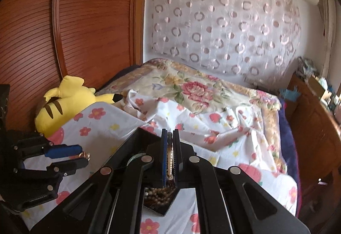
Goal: Organize jewelry
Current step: 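Carry ring and pearl strand over the black box and open both tools, then grasp the green pendant chain with the right tool and lift it, then grasp the gold flower earring with the left tool while the right tool carries the pendant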
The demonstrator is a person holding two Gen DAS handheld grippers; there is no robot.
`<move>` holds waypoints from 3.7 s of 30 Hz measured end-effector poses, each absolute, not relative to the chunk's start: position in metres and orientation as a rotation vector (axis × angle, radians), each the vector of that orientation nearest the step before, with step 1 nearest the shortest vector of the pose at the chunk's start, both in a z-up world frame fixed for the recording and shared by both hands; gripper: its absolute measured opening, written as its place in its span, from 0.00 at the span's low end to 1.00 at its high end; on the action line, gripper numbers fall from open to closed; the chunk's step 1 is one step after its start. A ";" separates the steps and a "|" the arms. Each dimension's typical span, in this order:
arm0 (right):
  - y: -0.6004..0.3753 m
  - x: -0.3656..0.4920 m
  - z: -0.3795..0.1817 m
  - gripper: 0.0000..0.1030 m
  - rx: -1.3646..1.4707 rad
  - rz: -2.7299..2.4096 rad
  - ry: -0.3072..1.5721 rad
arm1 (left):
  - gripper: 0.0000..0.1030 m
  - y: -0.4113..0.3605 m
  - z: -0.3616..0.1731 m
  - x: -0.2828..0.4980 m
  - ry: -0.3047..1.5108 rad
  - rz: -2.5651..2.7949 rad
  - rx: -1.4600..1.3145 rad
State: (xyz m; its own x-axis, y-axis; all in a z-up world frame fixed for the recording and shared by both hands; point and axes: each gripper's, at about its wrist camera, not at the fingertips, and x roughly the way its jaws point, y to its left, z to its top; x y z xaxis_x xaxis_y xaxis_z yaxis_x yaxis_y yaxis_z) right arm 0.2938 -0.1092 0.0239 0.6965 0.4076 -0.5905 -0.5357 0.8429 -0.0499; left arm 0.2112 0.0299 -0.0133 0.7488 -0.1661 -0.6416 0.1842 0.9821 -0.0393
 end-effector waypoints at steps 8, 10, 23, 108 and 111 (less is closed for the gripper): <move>-0.121 0.288 0.016 0.06 -0.205 0.552 0.633 | 0.18 0.015 -0.013 0.228 0.704 -0.202 0.049; -0.126 0.285 0.015 0.06 -0.211 0.551 0.636 | 0.18 0.010 -0.016 0.232 0.710 -0.203 0.052; -0.154 0.241 0.001 0.07 -0.220 0.605 0.635 | 0.39 -0.005 -0.025 0.248 0.725 -0.184 0.063; -0.180 0.135 -0.062 0.16 -0.271 0.599 0.694 | 0.14 -0.016 -0.101 0.131 0.851 -0.292 0.138; -0.178 0.139 -0.054 0.16 -0.270 0.604 0.681 | 0.14 -0.014 -0.095 0.131 0.832 -0.291 0.128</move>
